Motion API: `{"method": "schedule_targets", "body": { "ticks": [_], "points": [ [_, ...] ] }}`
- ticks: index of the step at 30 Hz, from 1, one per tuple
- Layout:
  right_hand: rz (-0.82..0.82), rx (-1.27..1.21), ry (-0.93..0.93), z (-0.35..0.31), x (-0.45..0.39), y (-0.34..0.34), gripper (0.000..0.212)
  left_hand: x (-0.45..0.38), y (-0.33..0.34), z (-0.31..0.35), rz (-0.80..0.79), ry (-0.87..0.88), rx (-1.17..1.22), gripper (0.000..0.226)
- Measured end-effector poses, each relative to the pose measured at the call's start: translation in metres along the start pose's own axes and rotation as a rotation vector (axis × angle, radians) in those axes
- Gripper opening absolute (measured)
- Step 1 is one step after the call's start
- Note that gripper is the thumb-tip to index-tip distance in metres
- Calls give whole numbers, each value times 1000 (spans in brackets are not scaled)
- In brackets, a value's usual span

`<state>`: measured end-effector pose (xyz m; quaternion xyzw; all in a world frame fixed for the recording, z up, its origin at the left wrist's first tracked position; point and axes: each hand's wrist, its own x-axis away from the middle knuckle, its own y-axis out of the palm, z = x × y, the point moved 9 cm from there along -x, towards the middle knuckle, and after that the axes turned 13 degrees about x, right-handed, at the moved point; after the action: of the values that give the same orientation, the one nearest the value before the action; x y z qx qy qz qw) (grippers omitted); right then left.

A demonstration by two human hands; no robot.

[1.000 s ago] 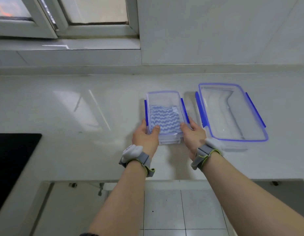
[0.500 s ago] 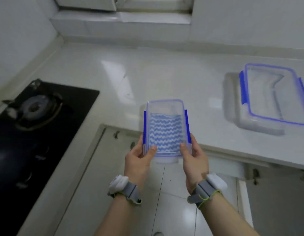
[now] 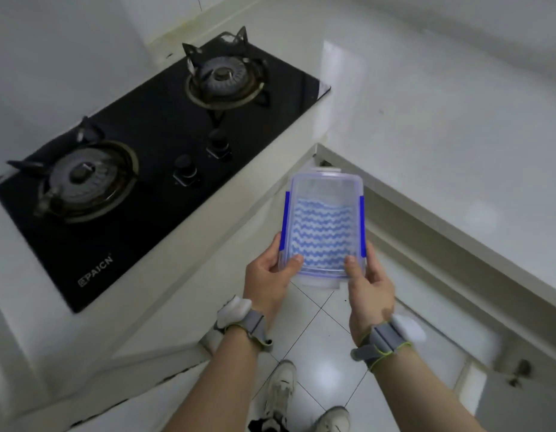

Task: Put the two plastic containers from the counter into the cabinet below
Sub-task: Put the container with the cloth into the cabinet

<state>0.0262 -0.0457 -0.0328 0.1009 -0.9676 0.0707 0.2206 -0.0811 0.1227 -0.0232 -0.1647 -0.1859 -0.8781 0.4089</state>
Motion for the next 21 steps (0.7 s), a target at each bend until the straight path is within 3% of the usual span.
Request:
{"method": "schedule_targets", "body": {
  "ticks": [7,21],
  "points": [
    [-35,10,90,60,4,8,54,-13,-25,-57,-8,-69,7,62],
    [279,-74,176,188,-100,-15,56,-150,30,-171,-294,-60,-123,53]
  ]
}}
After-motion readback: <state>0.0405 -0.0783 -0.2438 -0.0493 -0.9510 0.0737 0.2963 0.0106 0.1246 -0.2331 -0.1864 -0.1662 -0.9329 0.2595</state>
